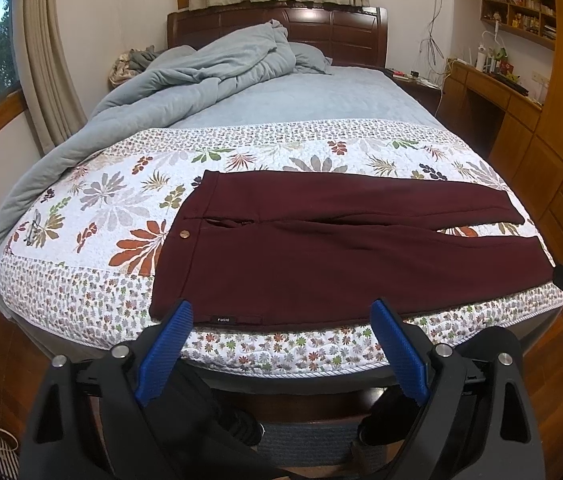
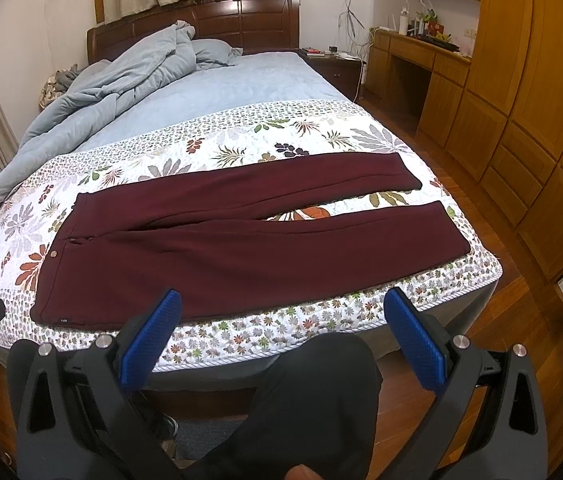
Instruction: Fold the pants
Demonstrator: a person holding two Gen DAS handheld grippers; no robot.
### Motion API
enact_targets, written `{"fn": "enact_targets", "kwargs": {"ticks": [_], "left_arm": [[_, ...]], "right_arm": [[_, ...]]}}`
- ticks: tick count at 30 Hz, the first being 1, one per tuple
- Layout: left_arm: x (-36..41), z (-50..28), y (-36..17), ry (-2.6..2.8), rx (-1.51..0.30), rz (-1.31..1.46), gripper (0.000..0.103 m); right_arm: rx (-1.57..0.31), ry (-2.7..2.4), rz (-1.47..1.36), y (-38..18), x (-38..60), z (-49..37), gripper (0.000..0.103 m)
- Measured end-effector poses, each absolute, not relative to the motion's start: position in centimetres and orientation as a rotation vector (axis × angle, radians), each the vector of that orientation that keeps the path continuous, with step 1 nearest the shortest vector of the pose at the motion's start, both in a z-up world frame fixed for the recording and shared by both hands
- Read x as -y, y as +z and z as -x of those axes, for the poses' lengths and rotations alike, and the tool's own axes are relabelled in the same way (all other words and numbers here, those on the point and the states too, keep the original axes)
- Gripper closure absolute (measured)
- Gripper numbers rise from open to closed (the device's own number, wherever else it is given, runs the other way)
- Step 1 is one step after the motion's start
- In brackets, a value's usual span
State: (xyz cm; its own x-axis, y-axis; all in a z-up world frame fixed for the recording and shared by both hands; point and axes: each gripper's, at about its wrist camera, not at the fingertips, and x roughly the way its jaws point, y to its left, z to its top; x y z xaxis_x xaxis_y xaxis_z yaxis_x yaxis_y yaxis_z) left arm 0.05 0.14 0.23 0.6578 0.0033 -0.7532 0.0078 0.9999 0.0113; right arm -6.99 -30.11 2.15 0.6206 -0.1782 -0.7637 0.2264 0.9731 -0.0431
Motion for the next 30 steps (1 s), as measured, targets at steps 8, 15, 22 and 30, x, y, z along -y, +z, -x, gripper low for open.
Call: {"fn": "enact_targets", "kwargs": {"ticks": [8,15,22,30], "left_arm": [[-0.3,-0.4,-0.2,-0.002,-0.861,-0.011,0.012],[-1.1,-1.8,-1.1,-0.003,-0.879,-0.006,0.012],[-1.1,-3.2,-1.9,0.008,-0.897,-0.009,0.012],[-0.9,-4.7,-2.8,0.016,-0.918,-0.023,0.012]], "right_arm": [[-0.883,-0.230,-0.053,1.4,29.8,6.5,0.002],[-0.896,-0.233,-0.032,0.7,30.0,5.2,0.002],[-0.915,-0.228,-0.030,-0.3,29.9,4.0,0.002],[-0.943,-0.235,-0.040,-1.5,30.6,2.7,0.002]]}}
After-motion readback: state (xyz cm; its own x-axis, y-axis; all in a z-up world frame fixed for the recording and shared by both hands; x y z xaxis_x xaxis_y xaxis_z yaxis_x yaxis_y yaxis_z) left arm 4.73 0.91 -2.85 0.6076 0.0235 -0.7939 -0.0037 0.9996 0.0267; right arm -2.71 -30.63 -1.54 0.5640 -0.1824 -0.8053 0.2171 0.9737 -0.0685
